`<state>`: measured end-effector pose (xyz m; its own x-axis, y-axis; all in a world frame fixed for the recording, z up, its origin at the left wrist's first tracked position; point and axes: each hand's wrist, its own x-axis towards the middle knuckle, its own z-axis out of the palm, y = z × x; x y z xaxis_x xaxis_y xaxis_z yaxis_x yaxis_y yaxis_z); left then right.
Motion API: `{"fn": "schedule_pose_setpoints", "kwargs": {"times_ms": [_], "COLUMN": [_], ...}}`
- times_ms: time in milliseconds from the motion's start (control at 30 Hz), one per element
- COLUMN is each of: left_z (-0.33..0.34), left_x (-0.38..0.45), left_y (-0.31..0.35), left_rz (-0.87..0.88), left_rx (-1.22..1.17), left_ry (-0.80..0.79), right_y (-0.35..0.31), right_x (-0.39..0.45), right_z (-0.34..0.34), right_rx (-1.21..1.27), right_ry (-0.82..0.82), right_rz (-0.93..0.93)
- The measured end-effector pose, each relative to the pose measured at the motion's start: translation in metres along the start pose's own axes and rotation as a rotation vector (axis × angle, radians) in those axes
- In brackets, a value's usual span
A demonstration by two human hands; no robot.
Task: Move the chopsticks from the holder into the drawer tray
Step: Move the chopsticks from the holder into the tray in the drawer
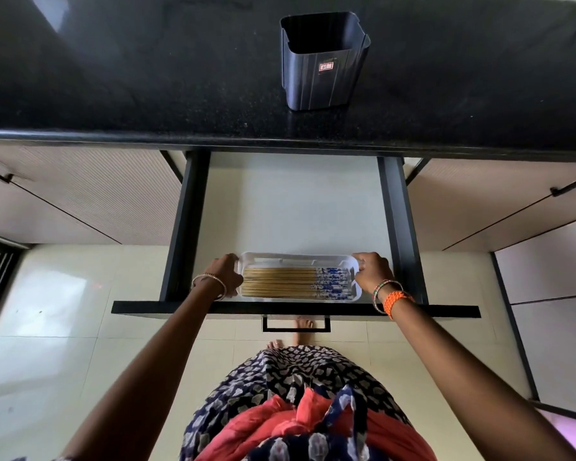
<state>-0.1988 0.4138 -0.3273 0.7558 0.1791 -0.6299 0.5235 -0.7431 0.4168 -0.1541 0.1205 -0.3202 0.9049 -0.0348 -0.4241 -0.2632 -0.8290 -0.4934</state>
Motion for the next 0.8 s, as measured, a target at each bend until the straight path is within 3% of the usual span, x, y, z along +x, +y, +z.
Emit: {"fn": "schedule_pose_setpoints", "kwargs": {"times_ms": [367, 533, 667, 800], "left_z": [0.011, 0.008, -0.006, 0.001], "left_x": [0.011, 0.009, -0.018, -0.068], "left_y": [-0.007, -0.007, 0.001, -0.004], "left_rz": [-0.021, -0.039, 0.077, 0.256], "left_rx": [0.036, 0.001, 0.197, 0.382], "left_ry": [-0.031, -0.070, -0.012, -0.210], "right_y": [0.000, -0.003, -0.009, -0.001], "right_x": [0.007, -0.001, -0.037, -0.079], "right_z": [0.008, 0.002, -0.010, -0.024], "right_rx": [0.021, -0.058, -0.157, -0.259], "right_ry": [-0.006, -0.083, -0.036, -0.358], "right_rz": [0.044, 0.054, -0.219, -0.470]}}
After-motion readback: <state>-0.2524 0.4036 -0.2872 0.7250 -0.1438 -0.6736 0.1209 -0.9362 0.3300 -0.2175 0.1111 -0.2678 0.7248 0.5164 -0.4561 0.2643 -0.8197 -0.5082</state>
